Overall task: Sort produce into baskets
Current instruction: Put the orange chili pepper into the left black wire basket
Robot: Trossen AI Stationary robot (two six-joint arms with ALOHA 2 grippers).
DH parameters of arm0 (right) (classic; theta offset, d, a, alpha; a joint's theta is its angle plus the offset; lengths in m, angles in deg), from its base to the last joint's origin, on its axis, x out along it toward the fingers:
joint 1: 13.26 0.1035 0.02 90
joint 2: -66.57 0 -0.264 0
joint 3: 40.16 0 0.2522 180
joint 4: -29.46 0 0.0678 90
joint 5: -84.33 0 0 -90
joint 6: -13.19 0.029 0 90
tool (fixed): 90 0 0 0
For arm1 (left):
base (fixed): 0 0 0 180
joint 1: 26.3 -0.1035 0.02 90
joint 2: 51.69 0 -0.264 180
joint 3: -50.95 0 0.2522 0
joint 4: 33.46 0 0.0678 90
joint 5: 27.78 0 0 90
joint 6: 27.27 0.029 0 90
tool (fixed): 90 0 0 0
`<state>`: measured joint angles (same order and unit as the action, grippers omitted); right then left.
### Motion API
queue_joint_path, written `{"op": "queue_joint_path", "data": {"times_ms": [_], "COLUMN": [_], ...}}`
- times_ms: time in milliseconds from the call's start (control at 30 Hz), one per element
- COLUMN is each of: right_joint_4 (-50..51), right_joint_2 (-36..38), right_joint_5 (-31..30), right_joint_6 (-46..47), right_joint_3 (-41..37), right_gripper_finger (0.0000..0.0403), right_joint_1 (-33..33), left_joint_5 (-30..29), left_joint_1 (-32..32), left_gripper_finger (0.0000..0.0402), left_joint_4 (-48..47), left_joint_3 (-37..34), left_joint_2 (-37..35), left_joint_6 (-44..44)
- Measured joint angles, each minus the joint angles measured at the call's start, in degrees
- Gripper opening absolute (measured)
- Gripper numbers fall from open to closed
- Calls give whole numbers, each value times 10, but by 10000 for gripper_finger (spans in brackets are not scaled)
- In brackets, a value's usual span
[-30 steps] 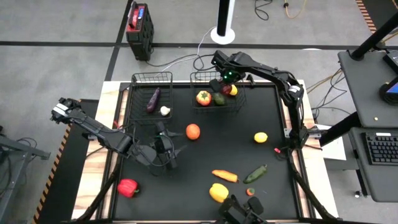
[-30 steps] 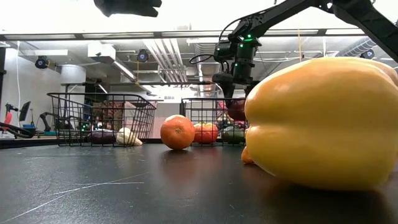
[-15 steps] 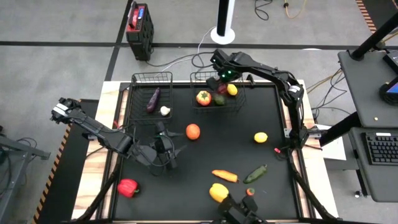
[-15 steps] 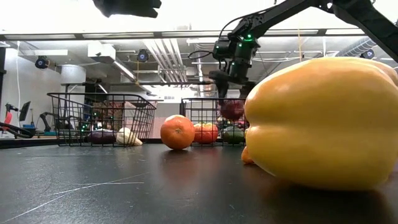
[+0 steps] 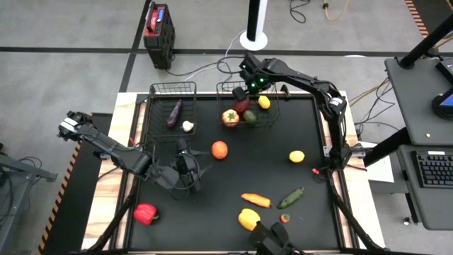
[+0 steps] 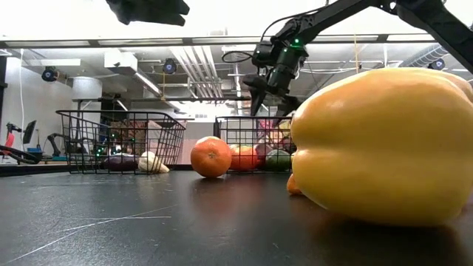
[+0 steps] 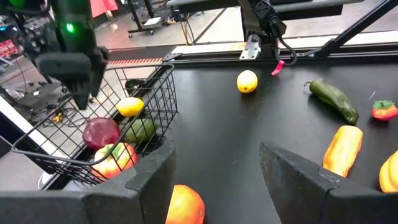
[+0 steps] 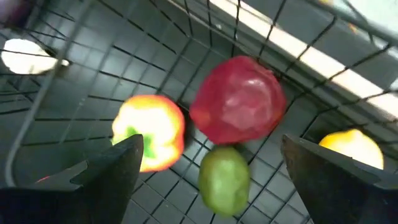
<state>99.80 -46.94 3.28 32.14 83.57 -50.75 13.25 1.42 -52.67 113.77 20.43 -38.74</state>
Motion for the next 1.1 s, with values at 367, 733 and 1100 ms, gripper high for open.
{"op": "queue_joint_path", "data": {"times_ms": [367, 733, 1100], "right_joint_4": [27, 105, 3], "right_joint_2": [63, 139, 238], "right_joint_5": [1, 0, -41], "right_joint_6": [-64, -139, -107], "right_joint_3": [32, 19, -153], "right_gripper_finger": [370, 370, 369], "right_joint_1": [36, 177, 371], "left_joint_5": [46, 127, 125], "left_joint_1": [0, 3, 47], "left_gripper_finger": [212, 212, 212], "left_joint_4": [-57, -75, -75], "left_joint_3": [0, 0, 0], "left_joint_2": [0, 0, 0], "left_joint_6": [-53, -92, -128]}}
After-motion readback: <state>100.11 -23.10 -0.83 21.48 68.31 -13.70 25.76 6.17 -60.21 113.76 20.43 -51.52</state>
